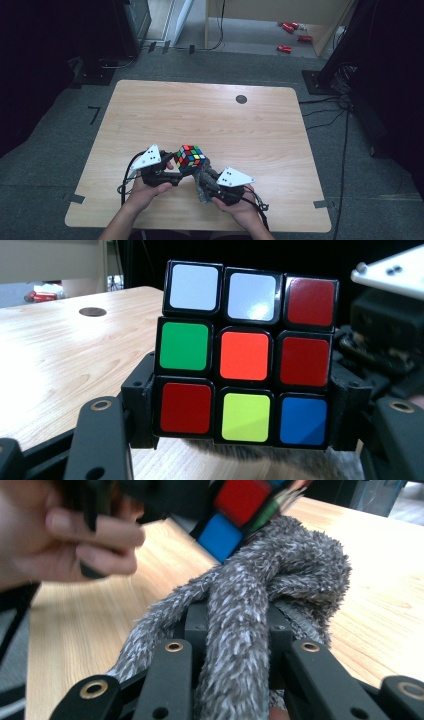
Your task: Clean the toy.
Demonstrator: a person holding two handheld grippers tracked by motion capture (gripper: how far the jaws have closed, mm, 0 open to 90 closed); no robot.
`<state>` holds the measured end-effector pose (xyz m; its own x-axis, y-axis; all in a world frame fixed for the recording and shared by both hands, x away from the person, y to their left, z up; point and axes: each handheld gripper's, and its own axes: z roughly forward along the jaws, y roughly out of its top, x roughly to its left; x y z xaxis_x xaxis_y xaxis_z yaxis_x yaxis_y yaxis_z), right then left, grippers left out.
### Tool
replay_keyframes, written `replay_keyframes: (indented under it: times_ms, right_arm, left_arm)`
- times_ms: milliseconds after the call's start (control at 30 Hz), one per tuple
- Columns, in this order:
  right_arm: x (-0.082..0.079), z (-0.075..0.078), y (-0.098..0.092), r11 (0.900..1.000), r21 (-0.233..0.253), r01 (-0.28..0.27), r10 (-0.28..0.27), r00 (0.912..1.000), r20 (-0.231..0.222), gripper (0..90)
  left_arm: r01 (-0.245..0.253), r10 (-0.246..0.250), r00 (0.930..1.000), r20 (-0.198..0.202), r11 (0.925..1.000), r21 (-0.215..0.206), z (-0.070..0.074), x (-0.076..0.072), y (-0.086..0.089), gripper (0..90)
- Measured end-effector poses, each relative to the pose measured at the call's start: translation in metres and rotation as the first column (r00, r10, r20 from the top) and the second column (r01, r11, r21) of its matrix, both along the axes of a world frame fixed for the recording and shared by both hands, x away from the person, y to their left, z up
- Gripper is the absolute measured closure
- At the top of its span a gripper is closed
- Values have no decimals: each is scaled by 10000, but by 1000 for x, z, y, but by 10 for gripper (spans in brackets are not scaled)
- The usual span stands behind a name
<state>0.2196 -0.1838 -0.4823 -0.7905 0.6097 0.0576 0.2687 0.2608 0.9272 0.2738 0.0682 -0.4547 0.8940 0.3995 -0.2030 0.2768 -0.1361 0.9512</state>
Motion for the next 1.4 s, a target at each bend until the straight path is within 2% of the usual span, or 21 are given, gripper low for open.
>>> replay_keyframes:
  times_ms: [67, 233, 300, 367, 533, 633, 700, 867, 967, 1133, 1233, 1333, 1400]
  right_arm:
    - [0, 3, -2, 9999, -35, 94, -93, 9999, 119, 729]
    - [3, 15, -19, 9941, 825, 698, -741, 9960, 496, 729]
    - [3, 16, -21, 9936, 882, 706, -755, 9957, 540, 729]
    - [3, 14, -19, 9950, 819, 566, -608, 9969, 496, 730]
    - [1, 6, -7, 9995, 317, 86, -94, 9996, 249, 728]
    - [0, 5, -5, 9999, 133, 73, -76, 9996, 272, 728]
    - [1, 7, -8, 9996, 196, 201, -209, 9991, 376, 728]
    - [3, 15, -19, 9951, 796, 592, -644, 9959, 643, 728]
    - [2, 10, -15, 9967, 667, 460, -500, 9970, 596, 726]
    - [0, 1, -2, 9998, 200, 62, -68, 9995, 321, 724]
    - [-1, -1, 1, 10000, 24, 14, -15, 9995, 306, 724]
    - [0, 2, -3, 9999, 62, 158, -161, 9989, 442, 724]
    - [0, 7, -9, 9985, 360, 418, -439, 9972, 610, 724]
  left_arm:
    - [16, -16, 10000, 2, 10000, -23, 0, 0, 1, 342]
    - [127, -132, 9998, 126, 9993, 353, -2, -1, -3, 342]
    - [132, -136, 9998, 120, 9993, 336, -1, -1, -3, 341]
    - [51, -54, 9999, 103, 9995, 302, -1, -1, -3, 341]
    - [-138, 138, 9999, -7, 9998, 151, 0, 1, 2, 341]
    - [-138, 138, 9999, -32, 9998, 175, -1, 2, 2, 341]
    - [-99, 99, 9999, -20, 9997, 215, -1, 2, 2, 341]
    - [-55, 54, 10000, 12, 9993, 366, -3, 1, 0, 341]
    - [-96, 96, 10000, 0, 9993, 360, -2, 1, 0, 341]
    - [-247, 248, 9996, -109, 9996, 115, -1, 3, 5, 341]
    - [-244, 246, 9996, -108, 9996, 169, -2, 4, 5, 341]
    - [-171, 173, 9998, -130, 9997, 160, -2, 3, 4, 341]
    - [-127, 129, 9999, -58, 9994, 319, -2, 2, 2, 341]
